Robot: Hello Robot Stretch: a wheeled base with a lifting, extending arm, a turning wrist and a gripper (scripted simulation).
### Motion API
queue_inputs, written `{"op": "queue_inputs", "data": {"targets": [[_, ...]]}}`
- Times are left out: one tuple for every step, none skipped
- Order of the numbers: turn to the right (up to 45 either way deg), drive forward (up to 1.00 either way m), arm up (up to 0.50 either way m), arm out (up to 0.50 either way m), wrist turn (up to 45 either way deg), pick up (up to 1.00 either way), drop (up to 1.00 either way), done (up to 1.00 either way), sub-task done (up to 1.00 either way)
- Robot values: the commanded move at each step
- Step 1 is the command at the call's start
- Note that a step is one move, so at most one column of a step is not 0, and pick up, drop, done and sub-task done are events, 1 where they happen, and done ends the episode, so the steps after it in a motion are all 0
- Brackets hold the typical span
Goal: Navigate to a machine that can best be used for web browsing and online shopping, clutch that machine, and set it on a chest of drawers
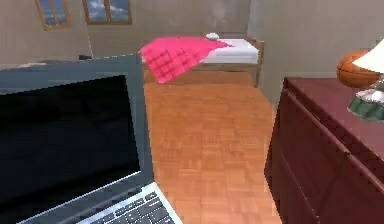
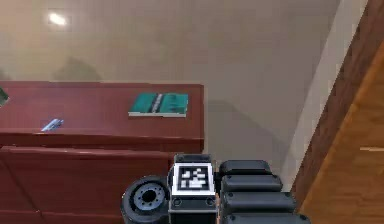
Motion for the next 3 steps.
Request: {"op": "queue_inputs", "data": {"targets": [[0.0,0.8,0.0,0.0,0.0,0.0,0.0,0.0,0.0],[-45.0,0.0,0.0,0.0,0.0,0.0,0.0,0.0,0.0],[-45.0,0.0,0.0,0.0,0.0,0.0,0.0,0.0,0.0]]}}
